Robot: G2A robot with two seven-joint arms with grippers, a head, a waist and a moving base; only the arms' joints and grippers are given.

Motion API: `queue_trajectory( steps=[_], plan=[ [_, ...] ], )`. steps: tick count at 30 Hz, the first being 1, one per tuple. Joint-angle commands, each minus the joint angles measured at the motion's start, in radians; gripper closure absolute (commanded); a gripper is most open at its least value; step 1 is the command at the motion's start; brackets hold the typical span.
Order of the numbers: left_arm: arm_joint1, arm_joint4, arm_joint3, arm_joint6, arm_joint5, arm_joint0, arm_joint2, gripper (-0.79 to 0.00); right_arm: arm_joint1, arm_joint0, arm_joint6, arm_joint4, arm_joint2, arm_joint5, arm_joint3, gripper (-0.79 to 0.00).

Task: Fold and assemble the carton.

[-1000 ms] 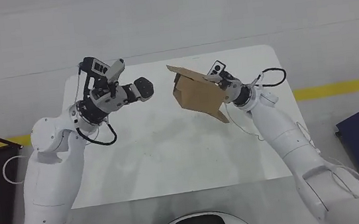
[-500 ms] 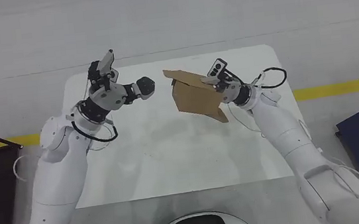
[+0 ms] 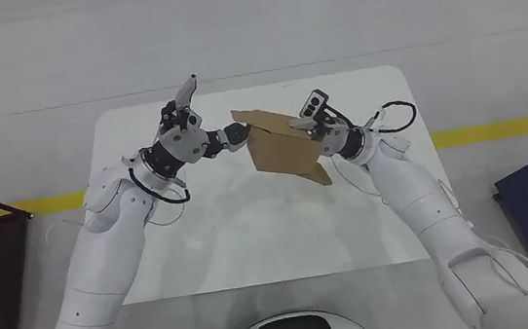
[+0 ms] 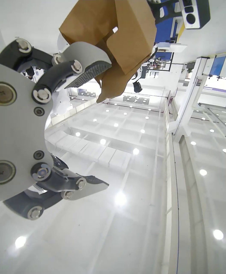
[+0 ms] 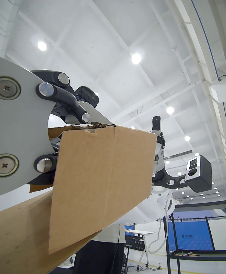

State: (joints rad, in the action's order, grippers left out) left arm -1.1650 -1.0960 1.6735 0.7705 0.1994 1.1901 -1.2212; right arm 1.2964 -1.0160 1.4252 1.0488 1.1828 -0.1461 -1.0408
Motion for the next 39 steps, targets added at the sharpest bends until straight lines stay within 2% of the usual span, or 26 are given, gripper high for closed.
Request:
queue_trajectory(
  steps=[1,19,20,21,24,25,34,35,39],
  plan=[
    [-0.002,0.004,-0.007,-0.001,0.004,-0.004,0.012,-0.785,-0.001,-0.003,-0.002,0.000,0.001,0.000,-0.002,0.000],
    [-0.018,0.004,-0.037,-0.014,0.037,-0.028,0.062,-0.785,-0.012,-0.049,0.007,-0.004,0.017,-0.013,-0.062,0.000],
    [-0.019,0.008,-0.036,-0.014,0.038,-0.029,0.063,-0.767,-0.013,-0.051,0.008,-0.004,0.018,-0.014,-0.064,0.000],
    [-0.019,0.012,-0.035,-0.013,0.040,-0.028,0.064,-0.727,-0.014,-0.054,0.009,-0.003,0.019,-0.014,-0.066,0.000],
    [-0.018,0.030,-0.030,-0.011,0.047,-0.025,0.063,-0.416,-0.016,-0.061,0.011,0.000,0.024,-0.014,-0.071,0.000],
    [-0.017,0.036,-0.028,-0.010,0.049,-0.023,0.061,-0.369,-0.017,-0.063,0.012,0.001,0.026,-0.013,-0.073,0.000],
    [-0.009,0.098,0.004,0.002,0.094,-0.012,0.044,-0.022,-0.022,-0.074,0.010,-0.001,0.033,-0.017,-0.085,0.000],
    [-0.008,0.103,0.007,0.001,0.101,-0.011,0.042,0.000,-0.023,-0.075,0.010,-0.001,0.034,-0.017,-0.086,0.000],
    [-0.004,0.120,0.022,0.001,0.129,-0.005,0.032,0.000,-0.024,-0.076,0.010,0.000,0.036,-0.020,-0.085,0.000]
  ],
)
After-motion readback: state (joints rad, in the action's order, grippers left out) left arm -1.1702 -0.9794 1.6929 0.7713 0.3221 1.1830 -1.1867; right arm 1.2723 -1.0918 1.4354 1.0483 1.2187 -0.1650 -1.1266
